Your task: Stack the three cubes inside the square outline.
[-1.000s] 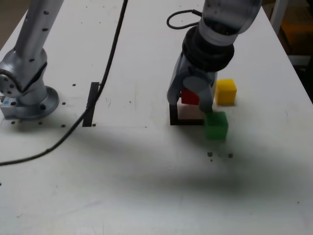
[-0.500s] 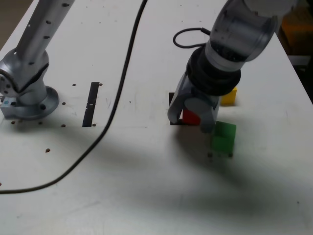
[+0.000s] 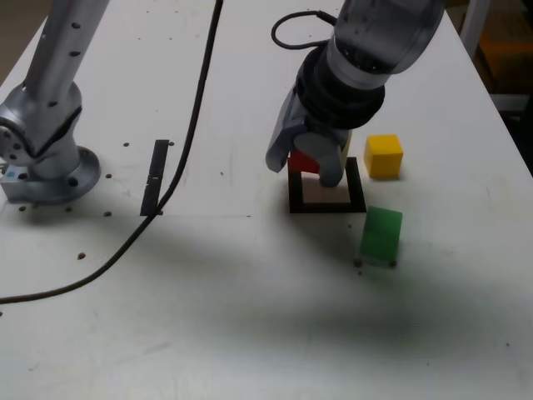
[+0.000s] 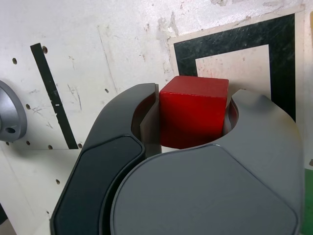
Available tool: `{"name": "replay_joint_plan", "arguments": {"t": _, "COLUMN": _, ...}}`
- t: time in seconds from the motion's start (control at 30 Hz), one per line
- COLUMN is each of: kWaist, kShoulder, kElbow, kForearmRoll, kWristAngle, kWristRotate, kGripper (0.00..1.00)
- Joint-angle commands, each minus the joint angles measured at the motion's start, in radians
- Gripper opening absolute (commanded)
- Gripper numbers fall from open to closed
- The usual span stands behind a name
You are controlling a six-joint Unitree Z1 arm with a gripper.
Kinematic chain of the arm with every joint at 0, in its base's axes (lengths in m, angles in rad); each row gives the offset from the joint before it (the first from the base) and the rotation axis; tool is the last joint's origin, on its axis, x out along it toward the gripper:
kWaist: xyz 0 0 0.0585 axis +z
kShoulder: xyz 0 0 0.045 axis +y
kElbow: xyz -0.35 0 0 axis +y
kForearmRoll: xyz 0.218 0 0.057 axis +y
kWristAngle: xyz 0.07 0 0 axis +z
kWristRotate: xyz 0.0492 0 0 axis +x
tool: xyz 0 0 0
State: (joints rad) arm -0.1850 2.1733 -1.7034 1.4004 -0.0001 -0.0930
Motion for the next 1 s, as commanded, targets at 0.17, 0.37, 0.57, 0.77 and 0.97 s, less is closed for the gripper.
{"name": "replay_joint_plan", "arguments": {"t": 0.17, "kWaist": 0.006, "kShoulder": -0.01, "kElbow": 0.035, "kForearmRoll": -0.064, "kWristAngle": -0.013, "kWristRotate": -0.005, "kGripper": 0.32}}
{"name": "replay_joint_plan", "arguments": {"t": 0.37, "kWaist": 0.01, "kShoulder": -0.01, "kElbow": 0.072, "kForearmRoll": -0.137, "kWristAngle": -0.031, "kWristRotate": -0.005, "kGripper": 0.32}}
{"name": "replay_joint_plan", "arguments": {"t": 0.57, "kWaist": 0.016, "kShoulder": -0.013, "kElbow": 0.073, "kForearmRoll": -0.141, "kWristAngle": -0.029, "kWristRotate": -0.005, "kGripper": 0.34}}
{"name": "replay_joint_plan", "arguments": {"t": 0.77, "kWaist": 0.021, "kShoulder": -0.01, "kElbow": 0.074, "kForearmRoll": -0.142, "kWristAngle": -0.024, "kWristRotate": -0.005, "kGripper": 0.36}}
{"name": "replay_joint_plan", "arguments": {"t": 0.97, "kWaist": 0.022, "kShoulder": -0.004, "kElbow": 0.071, "kForearmRoll": -0.142, "kWristAngle": -0.025, "kWristRotate": -0.004, "kGripper": 0.55}}
